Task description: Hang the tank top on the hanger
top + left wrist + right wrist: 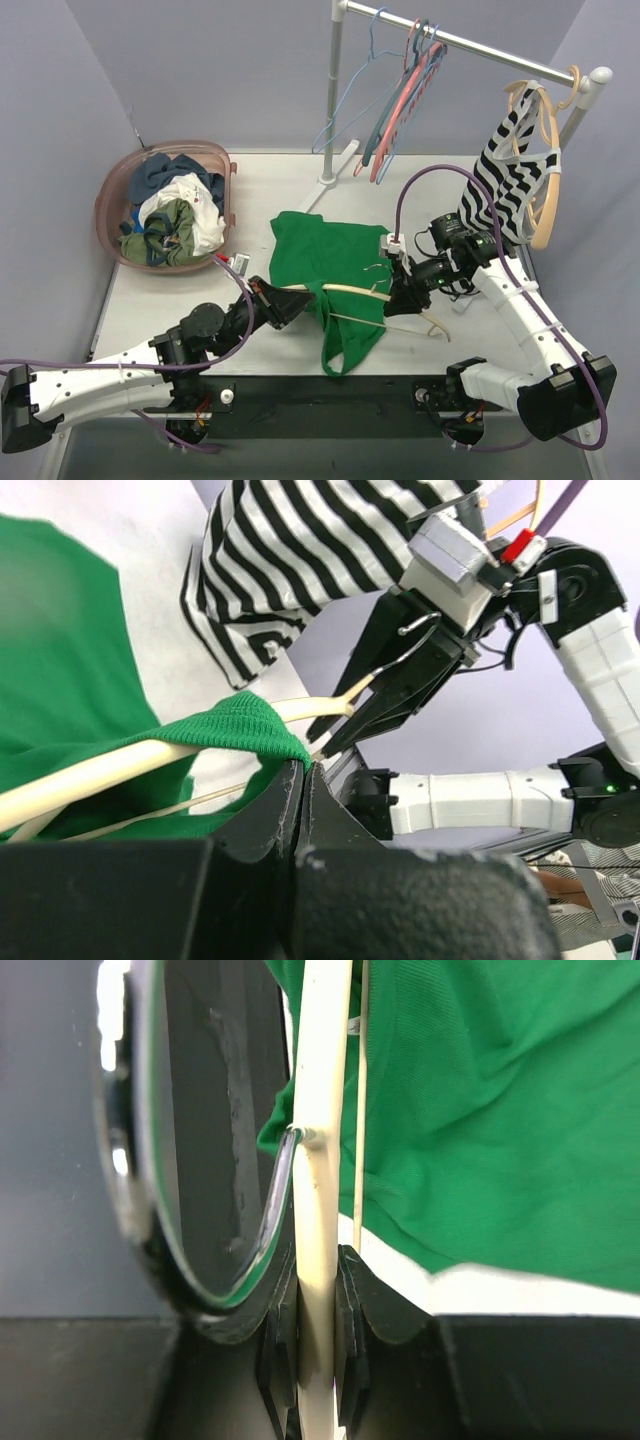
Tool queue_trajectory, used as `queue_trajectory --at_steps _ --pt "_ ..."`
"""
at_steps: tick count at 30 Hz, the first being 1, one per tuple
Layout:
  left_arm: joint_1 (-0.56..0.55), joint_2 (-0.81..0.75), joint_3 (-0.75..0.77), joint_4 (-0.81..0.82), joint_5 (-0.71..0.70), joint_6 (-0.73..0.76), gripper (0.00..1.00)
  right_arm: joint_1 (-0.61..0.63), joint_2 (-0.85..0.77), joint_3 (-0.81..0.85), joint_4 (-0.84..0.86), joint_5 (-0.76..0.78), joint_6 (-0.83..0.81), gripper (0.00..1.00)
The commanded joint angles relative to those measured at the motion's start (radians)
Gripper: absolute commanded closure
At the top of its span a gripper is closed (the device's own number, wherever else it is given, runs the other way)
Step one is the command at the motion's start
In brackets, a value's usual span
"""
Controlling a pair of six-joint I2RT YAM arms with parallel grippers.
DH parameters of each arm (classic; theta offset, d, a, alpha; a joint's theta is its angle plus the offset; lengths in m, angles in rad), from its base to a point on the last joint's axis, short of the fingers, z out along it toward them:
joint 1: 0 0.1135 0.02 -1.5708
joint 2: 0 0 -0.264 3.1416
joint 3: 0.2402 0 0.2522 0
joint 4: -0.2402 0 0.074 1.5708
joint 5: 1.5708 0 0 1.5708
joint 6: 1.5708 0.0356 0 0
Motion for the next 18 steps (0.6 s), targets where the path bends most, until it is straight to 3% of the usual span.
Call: queue_trajectory --at_steps 1,4,7,8,10,11,13,14,17,18 --pt "0.005 0.003 0.09 0.08 0.017 0.032 1.0 0.008 -0.026 0.023 0.082 -0.14 0.022 1.0" --pt "0.005 -0.006 0.108 0.032 0.003 0.055 1.0 0.008 -0.043 0.031 0.122 -0.167 0.039 1.0" --pt "0.025 -0.034 0.195 -0.219 -0.086 0.098 1.0 -0.007 -0.067 0.049 0.131 -0.163 0.045 1.0" --pt "0.035 -0.04 0.22 -0.41 -0.141 0.119 1.0 -0.019 -0.076 0.049 0.134 -0.171 0.045 1.0" --pt "0.077 -0.044 0.291 -0.606 -0.17 0.148 1.0 -0.063 -0.107 0.048 0.136 -0.19 0.044 1.0" --pt "0.093 -0.049 0.307 -0.646 -0.166 0.167 0.99 -0.074 -0.115 0.045 0.134 -0.197 0.045 1.0" --pt "0.127 -0.063 0.327 -0.693 -0.123 0.182 0.85 -0.087 -0.135 0.031 0.133 -0.195 0.04 1.0" --pt "0.135 -0.066 0.332 -0.694 -0.099 0.207 0.61 -0.087 -0.136 0.025 0.136 -0.198 0.039 1.0" --pt "0.149 -0.054 0.398 -0.71 0.004 0.335 0.24 -0.084 -0.13 0.025 0.146 -0.206 0.057 1.0" --pt "0.149 -0.043 0.432 -0.725 0.016 0.374 0.19 -0.084 -0.123 0.029 0.146 -0.204 0.065 1.0"
